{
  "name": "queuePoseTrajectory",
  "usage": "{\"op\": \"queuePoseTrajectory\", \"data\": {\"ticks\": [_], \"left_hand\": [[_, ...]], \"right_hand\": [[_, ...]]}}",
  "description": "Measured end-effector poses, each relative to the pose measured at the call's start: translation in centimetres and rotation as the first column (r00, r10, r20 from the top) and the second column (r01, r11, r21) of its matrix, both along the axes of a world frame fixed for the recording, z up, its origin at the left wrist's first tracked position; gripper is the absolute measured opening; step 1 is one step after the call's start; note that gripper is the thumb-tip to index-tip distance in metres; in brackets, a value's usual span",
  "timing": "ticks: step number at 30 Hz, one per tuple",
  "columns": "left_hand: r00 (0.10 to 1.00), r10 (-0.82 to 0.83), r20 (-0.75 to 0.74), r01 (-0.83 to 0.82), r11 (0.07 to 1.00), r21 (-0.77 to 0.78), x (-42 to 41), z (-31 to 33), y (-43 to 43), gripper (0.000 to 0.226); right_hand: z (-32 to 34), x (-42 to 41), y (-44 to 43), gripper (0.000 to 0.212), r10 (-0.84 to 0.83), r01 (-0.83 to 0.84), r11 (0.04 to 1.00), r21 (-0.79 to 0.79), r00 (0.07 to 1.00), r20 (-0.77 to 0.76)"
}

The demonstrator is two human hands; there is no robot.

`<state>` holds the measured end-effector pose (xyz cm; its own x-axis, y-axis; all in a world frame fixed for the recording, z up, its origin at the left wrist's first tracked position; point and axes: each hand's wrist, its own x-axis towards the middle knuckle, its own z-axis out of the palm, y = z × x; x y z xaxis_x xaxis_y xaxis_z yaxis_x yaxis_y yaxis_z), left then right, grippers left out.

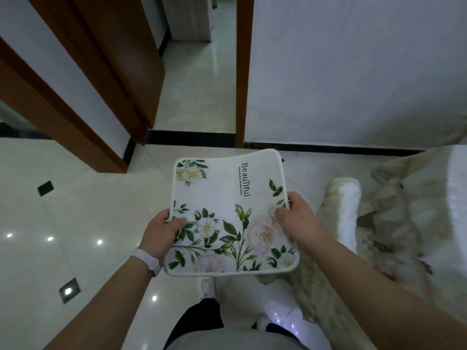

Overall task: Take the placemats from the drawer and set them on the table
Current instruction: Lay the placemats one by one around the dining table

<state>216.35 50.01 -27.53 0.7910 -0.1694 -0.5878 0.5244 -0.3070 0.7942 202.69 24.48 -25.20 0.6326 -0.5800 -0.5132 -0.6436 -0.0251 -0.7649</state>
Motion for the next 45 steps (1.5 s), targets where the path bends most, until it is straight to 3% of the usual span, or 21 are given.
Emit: {"op": "queuePoseTrajectory", "data": {"ticks": [6,15,20,26,33,40,45], "left_hand": [[0.955,-0.286,0.075,0.289,0.957,-0.036,10.4,1.5,-4.9,0.013],[0.845,-0.527,0.091,0.535,0.835,-0.129,16.9,3.6,-16.1,0.019],[0.8,-0.594,0.085,0.6,0.792,-0.117,19.2,3.4,-22.1,0.015],[0.774,-0.626,0.093,0.631,0.775,-0.029,25.1,3.3,-33.0,0.016],[0.713,-0.691,0.12,0.694,0.72,0.02,28.9,5.2,-47.1,0.012],[0.548,-0.826,0.134,0.836,0.546,-0.052,28.0,6.0,-60.7,0.015],[0.349,-0.932,0.103,0.936,0.342,-0.08,26.2,4.7,-71.1,0.02]], "right_hand": [[1.5,4.2,0.1,0.028,-0.235,0.235,0.972,-0.022,0.972,-0.001],[4.5,5.6,-5.1,0.023,-0.51,0.514,0.851,-0.105,0.858,0.064],[2.8,6.9,-9.0,0.023,-0.593,0.595,0.802,-0.045,0.803,0.057],[-0.3,12.8,-19.3,0.023,-0.632,0.628,0.775,0.074,0.77,0.087],[1.6,15.8,-31.3,0.02,-0.667,0.66,0.745,0.093,0.737,0.106],[4.1,12.9,-38.7,0.026,-0.837,0.839,0.544,0.036,0.539,0.096],[4.3,11.1,-42.4,0.023,-0.935,0.937,0.349,-0.008,0.349,0.056]]}}
